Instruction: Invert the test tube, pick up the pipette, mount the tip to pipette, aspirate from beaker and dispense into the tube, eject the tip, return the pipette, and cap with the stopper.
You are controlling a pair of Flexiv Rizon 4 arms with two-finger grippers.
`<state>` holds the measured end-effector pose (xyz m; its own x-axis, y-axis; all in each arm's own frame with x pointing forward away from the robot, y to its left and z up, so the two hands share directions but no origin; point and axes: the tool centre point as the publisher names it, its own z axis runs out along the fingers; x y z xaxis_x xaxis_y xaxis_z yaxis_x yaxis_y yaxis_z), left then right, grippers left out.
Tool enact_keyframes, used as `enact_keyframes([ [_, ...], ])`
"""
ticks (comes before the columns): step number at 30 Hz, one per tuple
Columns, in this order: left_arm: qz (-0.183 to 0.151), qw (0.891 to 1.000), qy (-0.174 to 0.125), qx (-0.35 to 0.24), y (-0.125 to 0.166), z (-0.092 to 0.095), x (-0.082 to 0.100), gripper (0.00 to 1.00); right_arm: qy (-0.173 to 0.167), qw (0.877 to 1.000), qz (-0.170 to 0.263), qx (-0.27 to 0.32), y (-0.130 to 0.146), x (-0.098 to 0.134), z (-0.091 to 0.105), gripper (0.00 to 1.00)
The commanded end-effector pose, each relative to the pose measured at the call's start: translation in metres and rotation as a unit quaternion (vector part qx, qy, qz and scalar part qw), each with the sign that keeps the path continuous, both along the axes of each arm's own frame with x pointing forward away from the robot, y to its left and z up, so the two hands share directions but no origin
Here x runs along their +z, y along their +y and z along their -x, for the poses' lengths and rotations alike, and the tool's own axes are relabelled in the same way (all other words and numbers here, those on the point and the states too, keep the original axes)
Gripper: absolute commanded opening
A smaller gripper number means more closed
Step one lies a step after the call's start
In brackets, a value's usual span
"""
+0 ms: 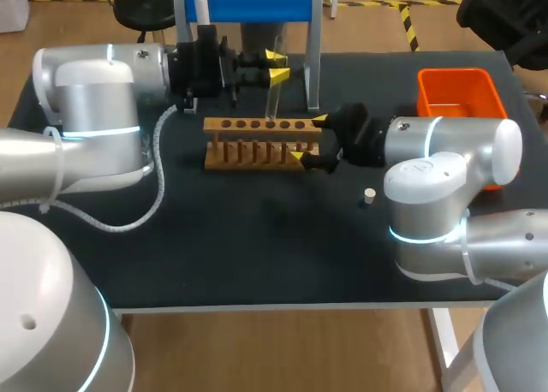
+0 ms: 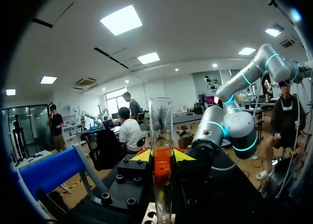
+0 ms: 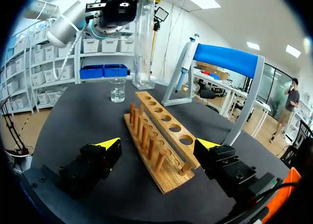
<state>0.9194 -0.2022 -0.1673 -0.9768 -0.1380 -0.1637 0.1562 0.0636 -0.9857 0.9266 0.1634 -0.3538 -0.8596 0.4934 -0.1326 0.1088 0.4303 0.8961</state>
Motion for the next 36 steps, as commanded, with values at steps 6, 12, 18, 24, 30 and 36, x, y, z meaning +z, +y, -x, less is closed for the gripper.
enact_keyframes([
  [6,0.012,1.0,0.008,-0.004,-0.006,-0.019,-0.013,0.0,-0.001,1.0,-0.002,0.0,0.0,-0.001,0.0,1.0],
  [12,0.017,1.0,0.012,-0.001,-0.006,-0.028,-0.02,0.0,-0.001,1.0,-0.002,0.0,0.0,-0.001,0.0,1.0],
  [18,0.024,1.0,0.013,0.008,-0.003,-0.037,-0.026,0.0,-0.001,1.0,-0.002,0.0,0.0,-0.001,0.0,1.0],
  [24,0.026,1.0,0.015,0.01,-0.003,-0.045,-0.032,0.0,-0.001,1.0,-0.002,0.0,0.0,-0.001,0.0,1.0],
  [30,0.025,0.999,0.017,0.013,-0.001,-0.049,-0.034,0.0,-0.001,1.0,-0.002,0.0,0.0,-0.001,0.0,1.0],
  [36,0.026,0.999,0.018,0.014,0.002,-0.053,-0.038,0.0,-0.001,1.0,-0.002,0.0,0.0,-0.001,0.0,1.0],
])
